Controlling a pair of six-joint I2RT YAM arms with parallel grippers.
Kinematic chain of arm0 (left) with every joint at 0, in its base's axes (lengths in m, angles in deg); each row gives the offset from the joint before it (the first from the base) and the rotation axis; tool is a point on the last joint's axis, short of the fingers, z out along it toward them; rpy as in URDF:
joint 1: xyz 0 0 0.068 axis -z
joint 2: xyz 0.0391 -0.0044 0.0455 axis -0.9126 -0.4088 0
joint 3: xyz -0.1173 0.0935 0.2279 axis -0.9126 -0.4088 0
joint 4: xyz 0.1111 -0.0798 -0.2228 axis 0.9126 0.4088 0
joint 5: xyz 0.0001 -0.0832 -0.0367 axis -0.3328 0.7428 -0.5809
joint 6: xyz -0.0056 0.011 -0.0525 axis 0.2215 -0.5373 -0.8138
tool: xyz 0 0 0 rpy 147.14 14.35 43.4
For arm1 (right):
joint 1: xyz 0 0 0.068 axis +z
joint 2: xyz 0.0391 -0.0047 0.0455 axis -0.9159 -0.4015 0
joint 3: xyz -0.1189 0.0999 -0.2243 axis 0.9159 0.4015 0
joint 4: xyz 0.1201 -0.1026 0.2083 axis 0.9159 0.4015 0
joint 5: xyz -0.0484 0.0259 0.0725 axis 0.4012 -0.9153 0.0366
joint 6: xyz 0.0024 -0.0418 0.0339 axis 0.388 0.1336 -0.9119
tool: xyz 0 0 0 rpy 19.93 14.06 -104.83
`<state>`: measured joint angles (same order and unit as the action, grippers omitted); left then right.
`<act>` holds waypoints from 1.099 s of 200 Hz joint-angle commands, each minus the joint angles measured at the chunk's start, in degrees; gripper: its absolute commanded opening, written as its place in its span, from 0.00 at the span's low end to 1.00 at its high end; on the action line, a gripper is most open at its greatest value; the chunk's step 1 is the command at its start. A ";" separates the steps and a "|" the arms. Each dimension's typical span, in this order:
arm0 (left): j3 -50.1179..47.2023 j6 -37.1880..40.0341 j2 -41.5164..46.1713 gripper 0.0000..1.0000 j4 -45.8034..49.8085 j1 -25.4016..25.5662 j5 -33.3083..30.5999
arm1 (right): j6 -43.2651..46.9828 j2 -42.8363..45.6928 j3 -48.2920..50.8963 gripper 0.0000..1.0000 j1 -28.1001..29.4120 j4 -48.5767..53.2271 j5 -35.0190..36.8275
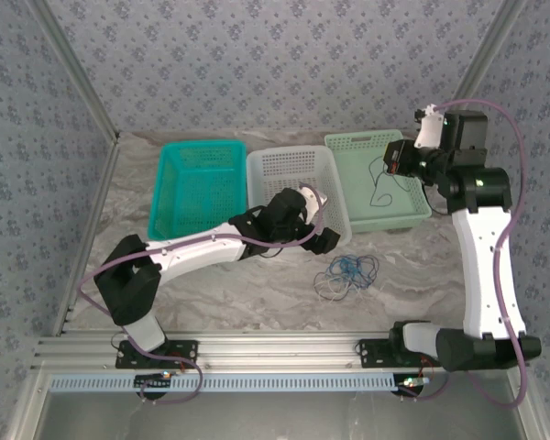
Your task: Untangle the cables
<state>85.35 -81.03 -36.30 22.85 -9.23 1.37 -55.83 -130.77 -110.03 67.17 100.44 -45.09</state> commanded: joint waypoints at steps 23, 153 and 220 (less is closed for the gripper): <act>-1.19 2.72 3.96 0.99 1.88 -0.99 -5.08 | 6.24 -8.00 6.47 0.00 -3.82 -9.82 -3.73; -5.63 3.48 7.09 1.00 0.40 -2.41 -3.06 | 4.37 -11.47 9.88 0.75 -5.18 -1.78 0.30; -12.31 4.20 13.11 0.99 -7.04 -2.50 -4.87 | -5.05 10.68 36.14 0.62 -0.63 1.57 -1.59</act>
<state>74.68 -77.97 -26.84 21.04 -11.46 -3.22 -56.72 -123.77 -81.07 65.23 98.06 -45.70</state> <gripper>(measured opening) 0.994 0.637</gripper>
